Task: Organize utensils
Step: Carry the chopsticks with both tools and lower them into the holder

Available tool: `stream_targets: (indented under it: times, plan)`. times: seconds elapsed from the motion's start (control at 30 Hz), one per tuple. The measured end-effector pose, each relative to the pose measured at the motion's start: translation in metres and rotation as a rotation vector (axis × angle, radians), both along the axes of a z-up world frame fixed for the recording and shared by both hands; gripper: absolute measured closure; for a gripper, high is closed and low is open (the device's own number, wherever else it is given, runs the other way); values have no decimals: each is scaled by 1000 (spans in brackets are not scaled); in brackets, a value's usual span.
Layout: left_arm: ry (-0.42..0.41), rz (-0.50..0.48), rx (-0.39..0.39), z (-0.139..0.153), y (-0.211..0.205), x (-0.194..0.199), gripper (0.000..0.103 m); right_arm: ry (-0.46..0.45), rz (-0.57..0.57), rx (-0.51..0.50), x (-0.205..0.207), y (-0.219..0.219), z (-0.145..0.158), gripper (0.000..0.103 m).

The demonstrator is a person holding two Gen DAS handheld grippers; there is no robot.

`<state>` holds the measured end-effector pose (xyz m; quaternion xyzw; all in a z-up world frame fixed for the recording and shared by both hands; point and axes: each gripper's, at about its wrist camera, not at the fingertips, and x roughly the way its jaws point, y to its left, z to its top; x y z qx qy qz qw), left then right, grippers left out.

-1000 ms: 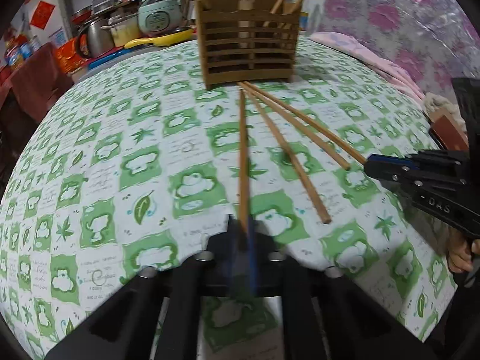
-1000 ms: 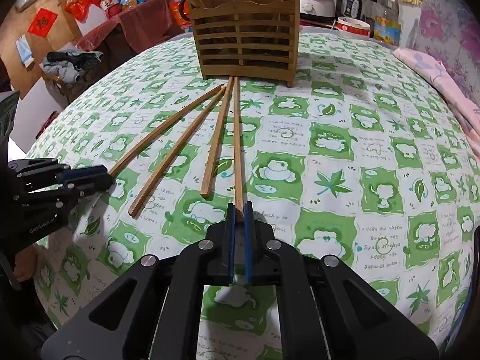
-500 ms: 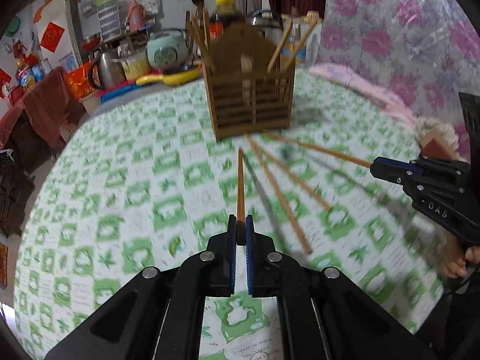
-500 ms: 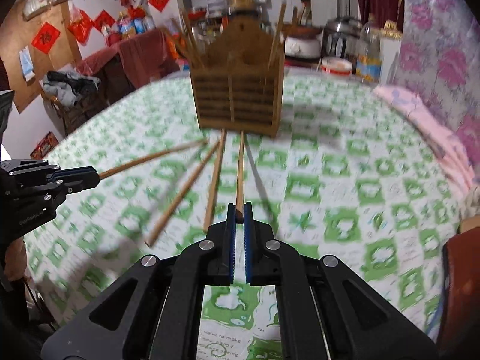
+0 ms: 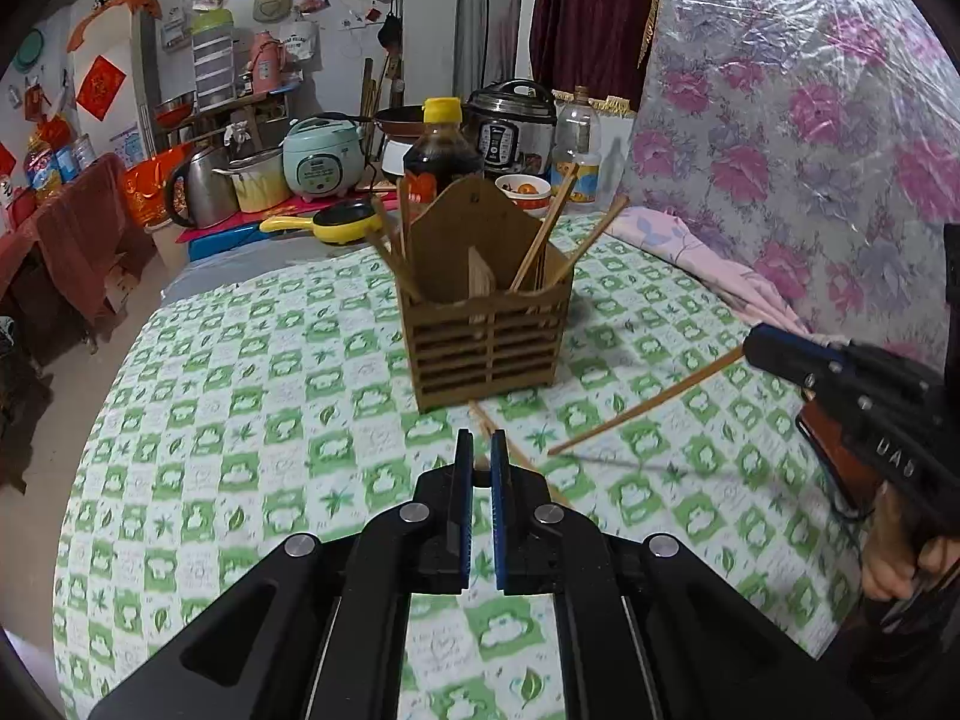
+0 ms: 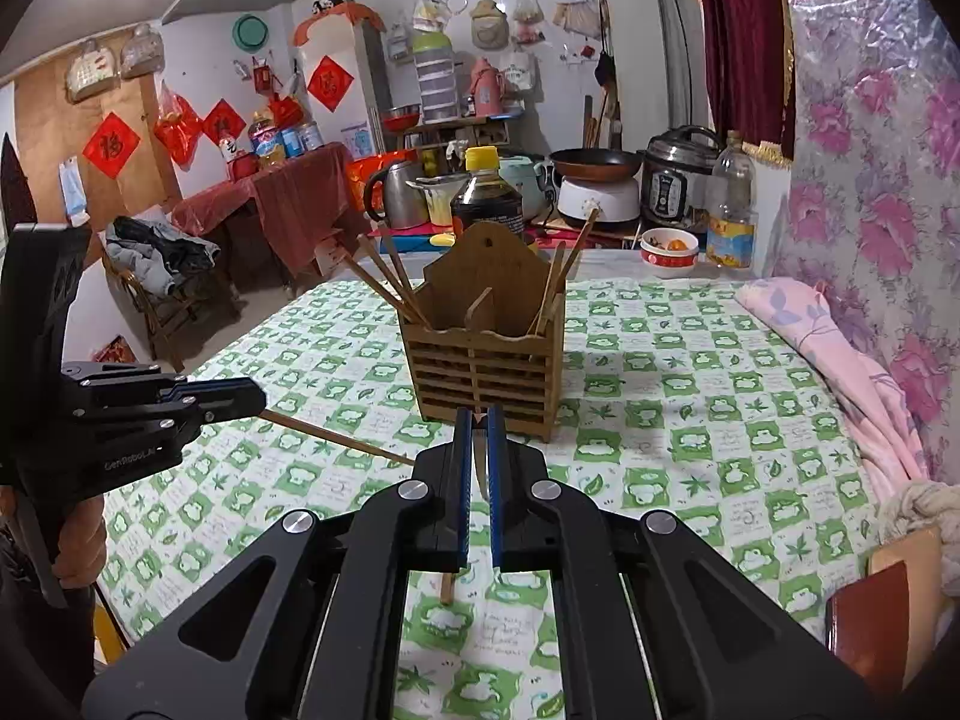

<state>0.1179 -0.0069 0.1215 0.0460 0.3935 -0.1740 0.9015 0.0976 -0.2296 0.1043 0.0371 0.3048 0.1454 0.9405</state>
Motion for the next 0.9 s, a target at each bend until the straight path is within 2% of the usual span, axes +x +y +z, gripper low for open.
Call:
stream_targets:
  times: [0.2, 0.43, 0.6, 0.7, 0.8, 0.9]
  plan:
    - [3, -3, -1, 18, -9, 33, 97, 8, -3, 14, 24, 4, 7, 97]
    - [-65, -13, -18, 72, -24, 66, 97, -7, -7, 18, 60, 4, 34, 97]
    - [-155, 21, -61, 114, -31, 90, 97, -71, -27, 61, 81, 1, 73, 97]
    - [-255, 58, -112, 136, -30, 102, 97, -149, -57, 98, 89, -1, 100, 97]
    - [-331, 103, -99, 132, -33, 110, 97, -218, -102, 79, 92, 2, 108, 97]
    - [-321, 132, -67, 96, -36, 130, 97, -191, -115, 52, 106, 7, 90, 97]
